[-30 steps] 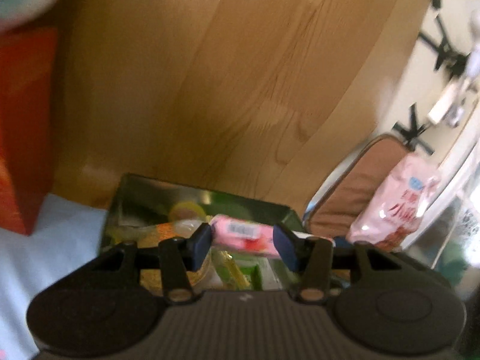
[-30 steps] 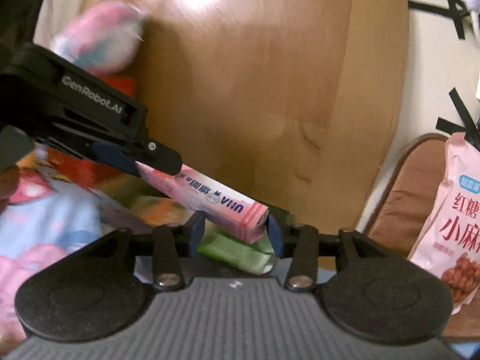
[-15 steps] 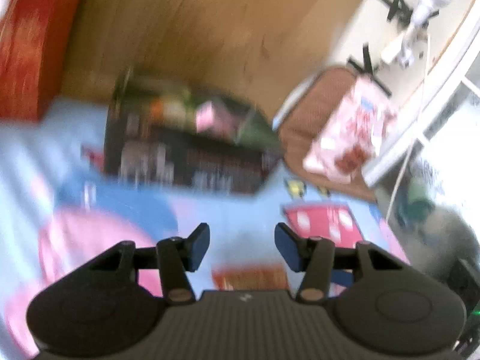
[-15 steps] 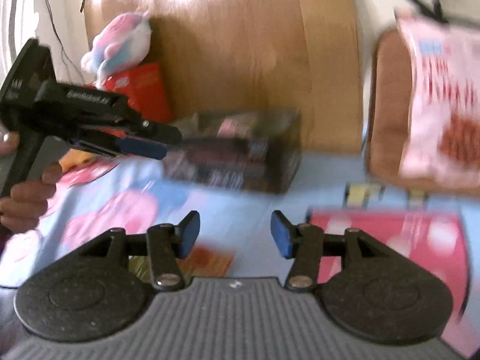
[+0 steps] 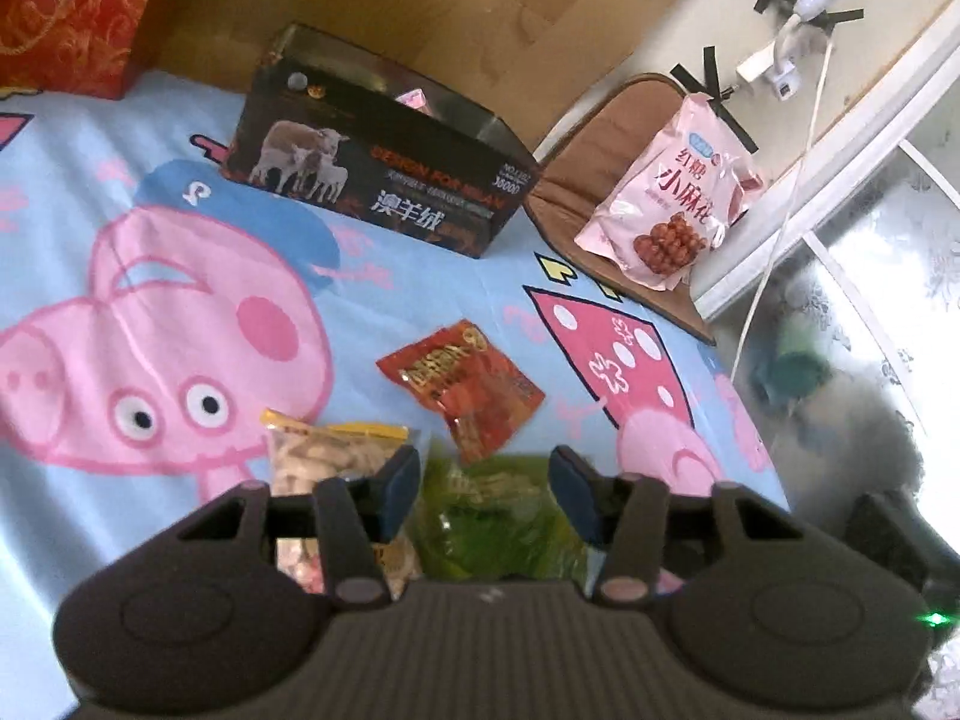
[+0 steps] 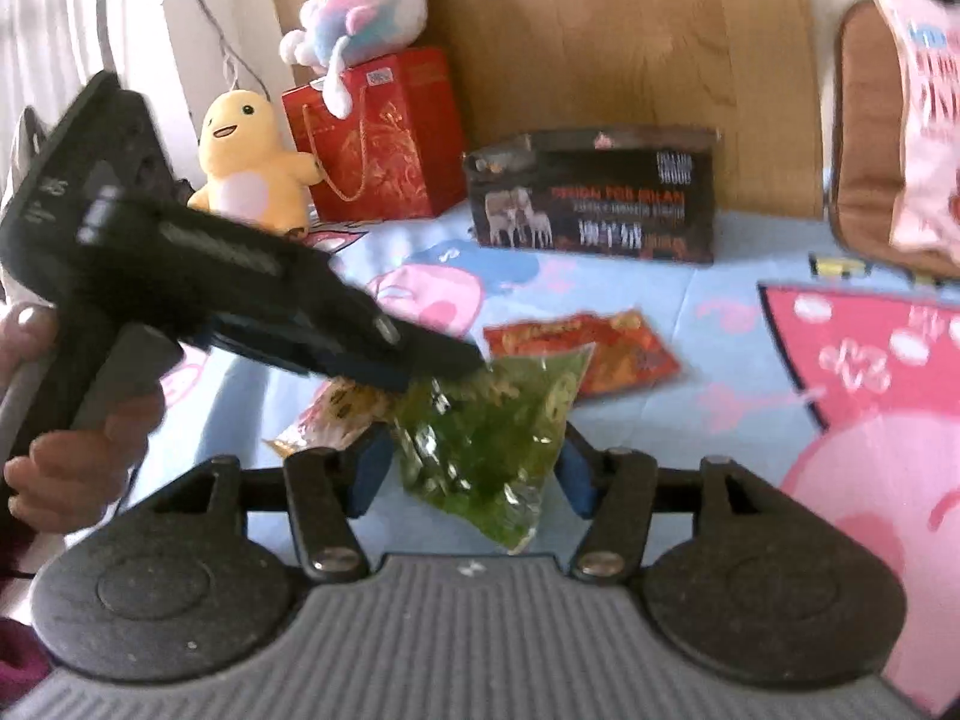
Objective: Organize snacks
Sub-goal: 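Grasp the green snack bag with the left gripper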
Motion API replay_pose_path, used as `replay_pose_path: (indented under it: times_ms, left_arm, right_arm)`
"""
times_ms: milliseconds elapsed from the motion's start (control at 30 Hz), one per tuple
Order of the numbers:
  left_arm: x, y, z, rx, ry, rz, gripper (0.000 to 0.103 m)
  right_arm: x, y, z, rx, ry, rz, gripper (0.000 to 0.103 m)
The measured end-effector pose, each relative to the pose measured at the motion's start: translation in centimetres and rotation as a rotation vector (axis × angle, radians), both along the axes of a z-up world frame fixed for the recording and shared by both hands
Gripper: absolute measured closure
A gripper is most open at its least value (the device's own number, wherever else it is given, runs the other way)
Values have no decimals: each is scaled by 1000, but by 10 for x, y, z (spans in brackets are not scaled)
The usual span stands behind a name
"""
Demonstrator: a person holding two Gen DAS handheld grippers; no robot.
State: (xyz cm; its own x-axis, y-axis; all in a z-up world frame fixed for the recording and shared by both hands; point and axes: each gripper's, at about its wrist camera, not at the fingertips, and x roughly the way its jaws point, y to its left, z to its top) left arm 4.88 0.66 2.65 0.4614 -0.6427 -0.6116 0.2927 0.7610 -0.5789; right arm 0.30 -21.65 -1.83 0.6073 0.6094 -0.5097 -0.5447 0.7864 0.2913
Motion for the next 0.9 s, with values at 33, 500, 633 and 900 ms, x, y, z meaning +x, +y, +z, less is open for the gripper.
replay_pose_path:
  times_ms: [33,500,633,900]
  left_arm:
    - [-1,-1,-1,-3,5,-5,53]
    - [-4,14,3,-96,-9,31,43]
    - [1,15,8,-197,-1,12,28]
    - [23,10,27,-350,-37,-37,71]
  right_arm:
    - [0,0,-2,11,18,-5,43]
    - [31,-85,-25,614,389,-108,99]
    - [43,-104,-24,835,457,-95,100]
    - [73,-101,-2,986,462,5,99]
